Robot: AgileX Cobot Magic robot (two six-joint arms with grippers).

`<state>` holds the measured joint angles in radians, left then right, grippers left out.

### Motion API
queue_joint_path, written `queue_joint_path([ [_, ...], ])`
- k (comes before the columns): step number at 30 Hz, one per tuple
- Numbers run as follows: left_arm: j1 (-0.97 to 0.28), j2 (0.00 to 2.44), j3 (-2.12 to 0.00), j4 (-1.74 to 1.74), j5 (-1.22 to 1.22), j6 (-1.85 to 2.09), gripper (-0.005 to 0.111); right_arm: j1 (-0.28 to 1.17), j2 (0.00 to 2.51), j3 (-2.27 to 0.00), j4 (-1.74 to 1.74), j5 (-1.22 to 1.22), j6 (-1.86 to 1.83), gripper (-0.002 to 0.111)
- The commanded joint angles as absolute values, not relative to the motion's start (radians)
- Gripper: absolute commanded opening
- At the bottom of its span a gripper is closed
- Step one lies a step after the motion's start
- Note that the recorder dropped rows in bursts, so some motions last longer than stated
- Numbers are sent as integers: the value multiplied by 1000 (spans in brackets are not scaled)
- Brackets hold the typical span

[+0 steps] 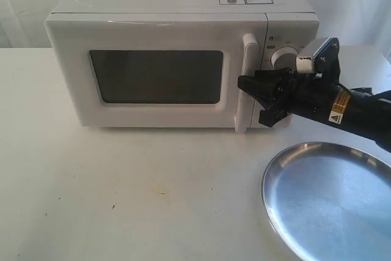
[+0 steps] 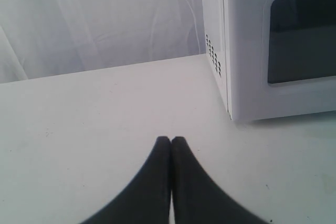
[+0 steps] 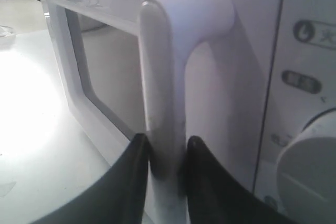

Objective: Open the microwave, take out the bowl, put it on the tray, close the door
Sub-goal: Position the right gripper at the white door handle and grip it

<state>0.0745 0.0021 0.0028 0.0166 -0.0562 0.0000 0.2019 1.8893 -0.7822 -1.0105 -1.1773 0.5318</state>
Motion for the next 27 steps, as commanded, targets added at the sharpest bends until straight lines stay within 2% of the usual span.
queue_joint_path([
  [1, 73, 0, 0, 9, -61, 0, 0, 202, 1896, -808, -1105, -1221, 501, 0],
  [8, 73, 0, 0, 9, -61, 0, 0, 206, 1896, -859, -1459, -1221, 553, 0],
  [13, 73, 0, 0, 9, -61, 0, 0, 232, 1896, -869, -1454, -1221, 562, 0],
  [21, 73, 0, 0, 9, -61, 0, 0, 364, 1896, -909, -1481, -1221, 562, 0],
  [27, 73, 0, 0, 9, -61, 0, 0, 381, 1878, -906, -1552, -1221, 604, 0],
])
